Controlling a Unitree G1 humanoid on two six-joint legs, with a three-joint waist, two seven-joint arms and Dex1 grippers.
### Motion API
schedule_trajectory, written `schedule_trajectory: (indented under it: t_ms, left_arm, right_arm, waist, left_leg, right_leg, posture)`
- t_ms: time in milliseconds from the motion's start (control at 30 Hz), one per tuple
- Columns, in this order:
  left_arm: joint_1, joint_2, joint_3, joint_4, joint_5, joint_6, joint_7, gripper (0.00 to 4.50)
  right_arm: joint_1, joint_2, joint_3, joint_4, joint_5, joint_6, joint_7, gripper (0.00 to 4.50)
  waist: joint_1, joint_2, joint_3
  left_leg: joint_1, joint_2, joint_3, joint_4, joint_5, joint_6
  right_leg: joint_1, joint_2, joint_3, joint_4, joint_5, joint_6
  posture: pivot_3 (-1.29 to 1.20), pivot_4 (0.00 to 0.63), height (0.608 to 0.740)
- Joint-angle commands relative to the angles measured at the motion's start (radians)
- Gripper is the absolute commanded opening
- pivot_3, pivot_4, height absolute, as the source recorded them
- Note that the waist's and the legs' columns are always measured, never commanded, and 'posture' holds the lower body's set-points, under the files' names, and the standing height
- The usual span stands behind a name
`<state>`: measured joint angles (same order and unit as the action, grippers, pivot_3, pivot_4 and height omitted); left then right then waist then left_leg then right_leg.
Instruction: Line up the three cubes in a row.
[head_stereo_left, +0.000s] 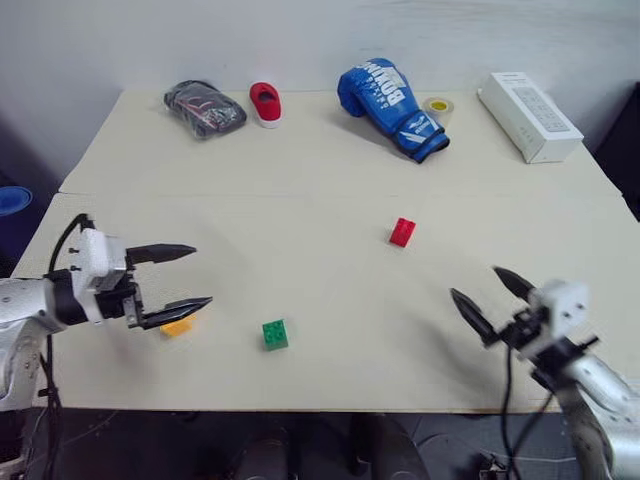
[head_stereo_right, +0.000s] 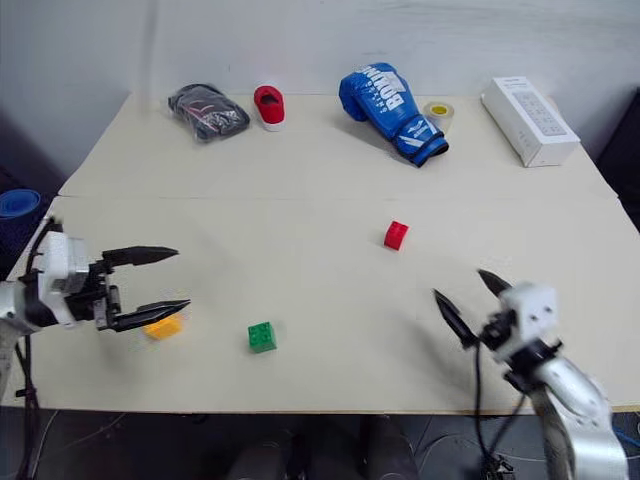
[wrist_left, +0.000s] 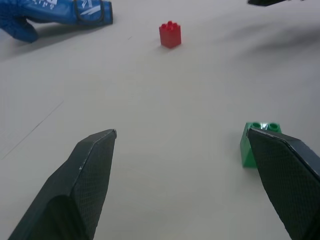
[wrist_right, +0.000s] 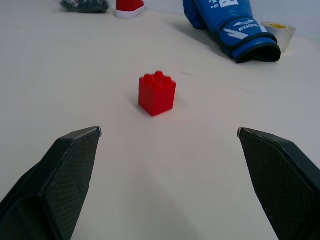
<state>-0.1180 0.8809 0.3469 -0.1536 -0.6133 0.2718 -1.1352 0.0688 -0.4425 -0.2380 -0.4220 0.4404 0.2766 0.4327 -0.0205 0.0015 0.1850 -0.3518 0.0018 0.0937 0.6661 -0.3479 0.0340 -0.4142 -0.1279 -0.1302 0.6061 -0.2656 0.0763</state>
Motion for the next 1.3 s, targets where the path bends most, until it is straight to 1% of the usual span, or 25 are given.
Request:
schedule_trajectory:
  t_ms: [33, 67, 133, 233, 333, 500, 667, 767, 867, 900, 933, 967, 1000, 1100, 1167, 1200, 1267, 1300]
  left_arm:
    - [-0.025, -0.008, -0.022, -0.031, -0.009, 0.019, 0.008, 4.35]
    - [-0.037, -0.017, -0.036, -0.033, -0.002, 0.016, 0.013, 4.35]
    - [-0.058, -0.031, -0.057, -0.038, 0.003, 0.017, 0.026, 4.35]
    - [-0.059, -0.04, -0.07, -0.056, 0.008, 0.024, 0.039, 4.35]
    - [-0.039, -0.037, -0.072, -0.078, 0.011, 0.032, 0.042, 4.35]
    - [-0.006, -0.03, -0.054, -0.114, 0.0, 0.05, 0.054, 4.35]
    - [0.026, -0.024, -0.039, -0.155, -0.006, 0.073, 0.067, 4.35]
    - [0.037, -0.019, -0.03, -0.167, 0.0, 0.077, 0.07, 4.35]
    - [0.036, -0.016, -0.02, -0.177, -0.003, 0.083, 0.079, 4.35]
    - [0.036, -0.016, -0.018, -0.179, -0.004, 0.085, 0.08, 4.5]
    - [0.037, -0.018, -0.017, -0.182, -0.004, 0.086, 0.082, 4.5]
    - [0.038, -0.021, -0.017, -0.185, -0.003, 0.086, 0.084, 4.5]
    - [0.04, -0.024, -0.018, -0.188, -0.002, 0.087, 0.086, 4.5]
    - [0.04, -0.031, -0.024, -0.194, 0.0, 0.086, 0.093, 4.5]
    - [0.037, -0.035, -0.029, -0.196, 0.0, 0.086, 0.098, 4.5]
    - [0.036, -0.035, -0.031, -0.196, 0.0, 0.087, 0.1, 4.5]
    - [0.034, -0.036, -0.034, -0.198, -0.001, 0.089, 0.104, 4.5]
    - [0.033, -0.036, -0.035, -0.199, -0.002, 0.09, 0.106, 4.5]
  right_arm:
    - [-0.109, 0.064, 0.087, -0.041, -0.073, 0.161, -0.182, 4.5]
    - [-0.168, 0.108, 0.128, -0.016, -0.123, 0.185, -0.249, 4.5]
    - [-0.269, 0.208, 0.167, 0.057, -0.212, 0.187, -0.391, 4.5]
    - [-0.357, 0.305, 0.18, 0.162, -0.298, 0.201, -0.524, 4.5]
    - [-0.436, 0.371, 0.206, 0.246, -0.343, 0.157, -0.569, 4.5]
    - [-0.519, 0.442, 0.224, 0.38, -0.423, 0.13, -0.662, 4.5]
    - [-0.59, 0.515, 0.236, 0.497, -0.438, 0.089, -0.693, 4.5]
    - [-0.625, 0.549, 0.226, 0.57, -0.468, 0.059, -0.76, 4.5]
    - [-0.645, 0.584, 0.179, 0.591, -0.445, 0.054, -0.806, 4.5]
    - [-0.648, 0.595, 0.169, 0.593, -0.437, 0.057, -0.813, 4.12]
    - [-0.648, 0.599, 0.17, 0.593, -0.437, 0.056, -0.812, 3.93]
    - [-0.647, 0.603, 0.173, 0.591, -0.436, 0.055, -0.808, 3.56]
    - [-0.645, 0.604, 0.176, 0.59, -0.436, 0.054, -0.804, 3.32]
    - [-0.641, 0.602, 0.175, 0.587, -0.435, 0.058, -0.799, 2.18]
    - [-0.638, 0.589, 0.175, 0.581, -0.432, 0.064, -0.779, 1.58]
    - [-0.638, 0.584, 0.174, 0.579, -0.43, 0.066, -0.771, 1.5]
    - [-0.627, 0.549, 0.168, 0.547, -0.369, 0.069, -0.657, 1.51]
    - [-0.621, 0.53, 0.154, 0.519, -0.312, 0.076, -0.58, 1.51]
  waist:
    - [0.0, 0.0, 0.0]
    - [-0.001, 0.0, 0.0]
    - [-0.004, 0.0, 0.0]
    - [-0.005, 0.0, 0.0]
    - [-0.007, 0.0, 0.0]
    - [-0.013, 0.0, 0.0]
    - [-0.015, 0.0, 0.0]
    - [-0.019, 0.0, 0.0]
    - [-0.02, 0.0, 0.0]
    - [-0.019, 0.0, 0.0]
    - [-0.019, 0.0, 0.0]
    - [-0.019, 0.0, 0.0]
    - [-0.02, 0.0, 0.0]
    - [-0.025, 0.0, 0.0]
    - [-0.029, 0.0, 0.0]
    - [-0.031, 0.0, 0.0]
    - [-0.033, 0.0, 0.0]
    - [-0.033, 0.0, 0.0]
  left_leg:
    - [0.0, 0.0, 0.0, 0.0, 0.0, 0.0]
    - [-0.001, 0.0, 0.0, 0.0, 0.0, 0.0]
    - [-0.002, 0.0, 0.0, 0.001, 0.0, 0.0]
    - [-0.003, -0.001, 0.0, 0.002, 0.002, 0.0]
    - [-0.004, -0.001, 0.0, 0.001, 0.002, 0.0]
    - [-0.005, 0.0, 0.001, 0.002, 0.003, 0.0]
    - [-0.005, 0.001, 0.001, 0.001, 0.004, -0.001]
    - [-0.005, 0.001, 0.001, 0.001, 0.004, -0.002]
    - [-0.005, 0.001, 0.001, 0.001, 0.004, -0.002]
    - [-0.005, 0.001, 0.0, 0.001, 0.004, -0.002]
    - [-0.006, 0.001, 0.0, 0.001, 0.004, -0.002]
    - [-0.006, 0.001, 0.0, 0.001, 0.004, -0.002]
    - [-0.006, 0.001, 0.0, 0.001, 0.004, -0.002]
    - [-0.006, 0.001, 0.0, 0.001, 0.004, -0.002]
    - [-0.006, 0.002, 0.0, 0.001, 0.004, -0.002]
    - [-0.006, 0.002, 0.0, 0.001, 0.004, -0.003]
    - [-0.006, 0.002, 0.0, 0.0, 0.004, -0.003]
    - [-0.006, 0.002, 0.0, 0.0, 0.004, -0.003]
  right_leg:
    - [0.0, 0.0, 0.0, 0.0, 0.0, 0.0]
    - [-0.001, 0.0, 0.0, 0.0, 0.0, 0.0]
    - [-0.001, 0.0, 0.0, 0.0, 0.0, 0.0]
    - [-0.002, 0.0, 0.0, 0.001, 0.0, 0.0]
    - [-0.004, 0.001, 0.0, 0.001, 0.0, 0.0]
    - [-0.005, 0.002, 0.0, 0.0, -0.001, 0.0]
    - [-0.005, 0.004, 0.0, 0.001, -0.001, -0.001]
    - [-0.005, 0.004, 0.001, 0.002, -0.001, -0.001]
    - [-0.006, 0.004, 0.001, 0.002, -0.001, -0.001]
    - [-0.006, 0.004, 0.001, 0.002, -0.001, -0.001]
    - [-0.006, 0.004, 0.001, 0.002, -0.001, -0.001]
    - [-0.006, 0.004, 0.001, 0.002, -0.001, -0.001]
    - [-0.006, 0.004, 0.001, 0.002, -0.001, -0.001]
    - [-0.006, 0.005, 0.001, 0.002, -0.002, -0.002]
    - [-0.006, 0.005, 0.001, 0.002, -0.002, -0.002]
    - [-0.006, 0.005, 0.001, 0.002, -0.002, -0.002]
    - [-0.006, 0.005, 0.002, 0.002, -0.002, -0.002]
    - [-0.006, 0.006, 0.002, 0.002, -0.002, -0.002]
  posture:
    - [0.0, 0.15, 0.74]
    - [0.0, 0.15, 0.74]
    - [0.0, 0.15, 0.74]
    - [0.0, 0.15, 0.74]
    - [0.0, 0.15, 0.74]
    - [0.0, 0.15, 0.74]
    - [0.0, 0.15, 0.74]
    - [0.0, 0.15, 0.74]
    - [0.0, 0.15, 0.74]
    - [0.0, 0.15, 0.74]
    - [0.0, 0.15, 0.74]
    - [0.0, 0.15, 0.74]
    - [0.0, 0.15, 0.74]
    - [0.0, 0.15, 0.74]
    - [0.0, 0.15, 0.74]
    - [0.0, 0.15, 0.74]
    - [0.0, 0.15, 0.74]
    - [0.0, 0.15, 0.74]
